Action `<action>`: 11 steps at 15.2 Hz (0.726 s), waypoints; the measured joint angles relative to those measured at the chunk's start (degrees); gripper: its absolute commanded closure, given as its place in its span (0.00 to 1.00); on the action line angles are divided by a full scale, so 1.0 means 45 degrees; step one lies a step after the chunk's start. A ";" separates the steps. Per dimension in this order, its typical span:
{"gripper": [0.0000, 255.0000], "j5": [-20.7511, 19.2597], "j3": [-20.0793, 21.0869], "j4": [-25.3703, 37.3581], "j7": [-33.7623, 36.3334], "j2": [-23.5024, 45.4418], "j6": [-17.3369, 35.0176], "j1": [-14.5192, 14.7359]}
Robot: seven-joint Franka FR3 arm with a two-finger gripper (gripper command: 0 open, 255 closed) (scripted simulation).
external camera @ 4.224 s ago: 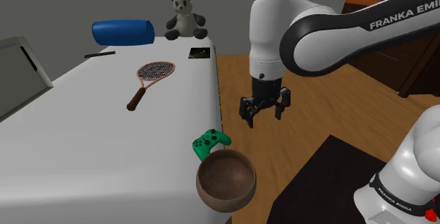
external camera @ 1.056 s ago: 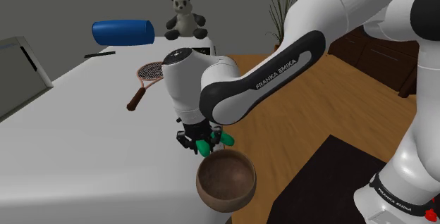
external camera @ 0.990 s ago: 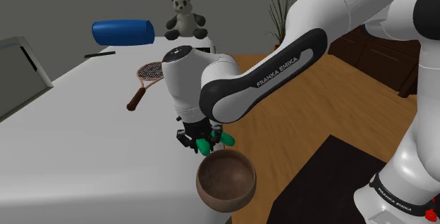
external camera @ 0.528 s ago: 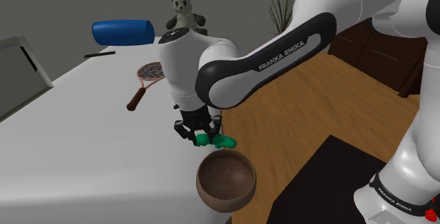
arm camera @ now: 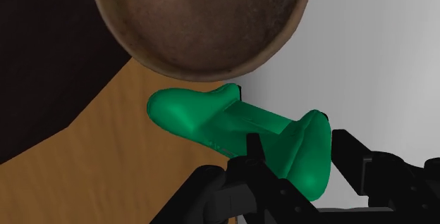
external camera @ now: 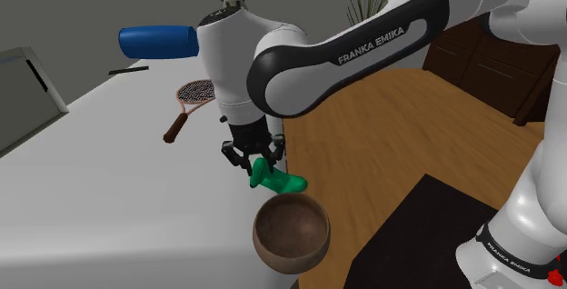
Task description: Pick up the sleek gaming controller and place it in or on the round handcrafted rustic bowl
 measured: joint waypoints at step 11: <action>1.00 0.0360 0.0177 0.1159 -0.0221 -0.0437 -0.1501 0.0075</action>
